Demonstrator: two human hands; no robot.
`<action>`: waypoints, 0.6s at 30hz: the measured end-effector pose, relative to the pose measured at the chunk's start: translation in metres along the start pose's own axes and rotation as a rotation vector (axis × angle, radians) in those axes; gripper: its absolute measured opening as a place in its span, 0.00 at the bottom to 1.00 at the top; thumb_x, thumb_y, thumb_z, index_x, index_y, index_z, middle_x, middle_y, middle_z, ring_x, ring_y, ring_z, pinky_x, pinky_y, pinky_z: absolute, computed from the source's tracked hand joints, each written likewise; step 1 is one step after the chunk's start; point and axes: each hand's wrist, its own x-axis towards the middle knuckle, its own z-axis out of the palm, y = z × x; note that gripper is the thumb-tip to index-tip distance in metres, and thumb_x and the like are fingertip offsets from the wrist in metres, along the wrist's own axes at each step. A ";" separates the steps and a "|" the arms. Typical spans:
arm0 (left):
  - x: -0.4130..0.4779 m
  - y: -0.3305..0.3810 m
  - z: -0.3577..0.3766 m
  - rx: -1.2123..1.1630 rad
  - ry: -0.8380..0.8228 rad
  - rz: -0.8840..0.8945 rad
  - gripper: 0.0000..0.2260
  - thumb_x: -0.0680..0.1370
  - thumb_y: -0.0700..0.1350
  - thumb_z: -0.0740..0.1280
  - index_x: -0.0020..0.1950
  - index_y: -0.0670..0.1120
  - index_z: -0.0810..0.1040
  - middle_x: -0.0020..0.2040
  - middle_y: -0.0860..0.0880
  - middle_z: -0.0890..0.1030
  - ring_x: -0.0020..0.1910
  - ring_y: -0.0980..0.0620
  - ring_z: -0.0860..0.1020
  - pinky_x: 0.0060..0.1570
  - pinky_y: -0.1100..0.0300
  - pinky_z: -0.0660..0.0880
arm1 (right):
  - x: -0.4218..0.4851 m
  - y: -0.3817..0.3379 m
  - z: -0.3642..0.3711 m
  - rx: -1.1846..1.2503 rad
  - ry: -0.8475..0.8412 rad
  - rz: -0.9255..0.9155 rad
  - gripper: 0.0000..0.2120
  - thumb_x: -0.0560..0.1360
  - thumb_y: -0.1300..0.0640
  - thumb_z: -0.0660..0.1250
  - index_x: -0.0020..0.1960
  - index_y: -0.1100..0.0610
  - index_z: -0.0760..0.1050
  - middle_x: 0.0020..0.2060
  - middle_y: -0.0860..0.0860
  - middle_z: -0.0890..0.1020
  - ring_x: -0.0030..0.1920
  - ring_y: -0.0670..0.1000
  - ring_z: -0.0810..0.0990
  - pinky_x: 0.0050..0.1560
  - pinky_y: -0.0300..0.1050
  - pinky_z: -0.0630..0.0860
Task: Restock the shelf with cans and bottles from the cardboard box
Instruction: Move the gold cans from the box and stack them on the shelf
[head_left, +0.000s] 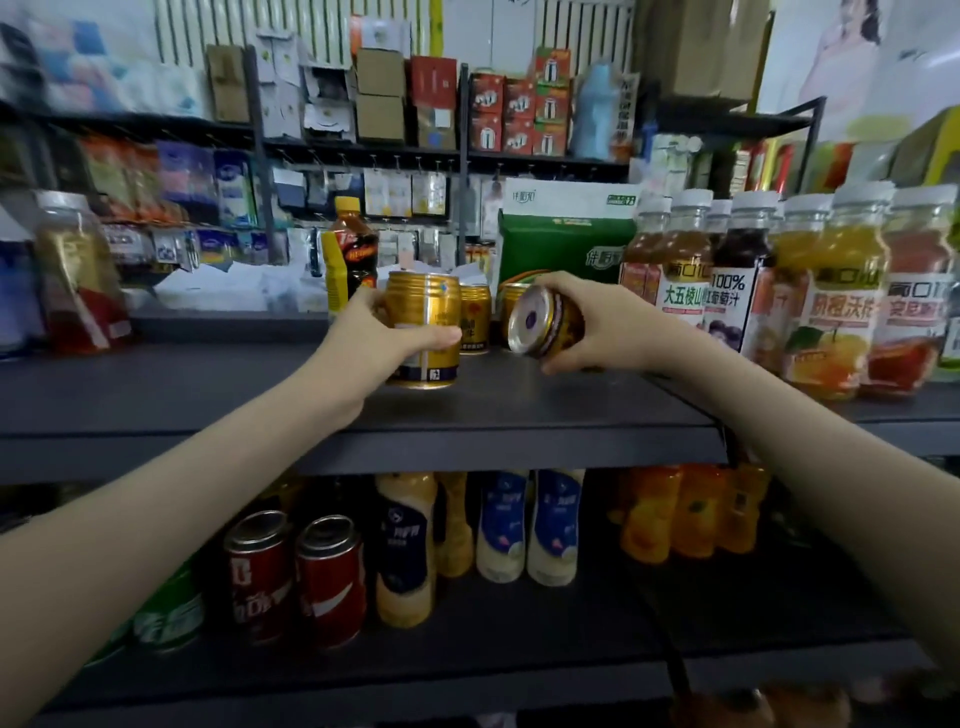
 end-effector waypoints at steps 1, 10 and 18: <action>0.001 0.000 0.005 0.009 0.014 -0.001 0.32 0.65 0.50 0.79 0.63 0.51 0.65 0.54 0.55 0.76 0.54 0.56 0.75 0.51 0.60 0.70 | 0.004 0.004 -0.002 -0.163 -0.037 -0.054 0.38 0.68 0.51 0.75 0.72 0.48 0.60 0.63 0.49 0.73 0.63 0.51 0.71 0.66 0.55 0.66; 0.005 -0.001 0.020 0.099 0.102 -0.150 0.48 0.57 0.65 0.79 0.70 0.47 0.66 0.62 0.50 0.77 0.60 0.50 0.75 0.61 0.53 0.70 | 0.021 0.031 0.017 -1.024 0.033 -0.684 0.24 0.68 0.66 0.69 0.62 0.52 0.76 0.54 0.54 0.80 0.60 0.57 0.77 0.58 0.65 0.71; 0.006 -0.001 0.012 0.149 0.038 -0.118 0.45 0.55 0.58 0.79 0.68 0.47 0.67 0.59 0.50 0.79 0.57 0.51 0.78 0.62 0.49 0.73 | 0.010 0.024 0.013 -0.918 -0.241 -0.558 0.42 0.72 0.62 0.65 0.77 0.43 0.45 0.77 0.49 0.41 0.76 0.51 0.35 0.71 0.61 0.33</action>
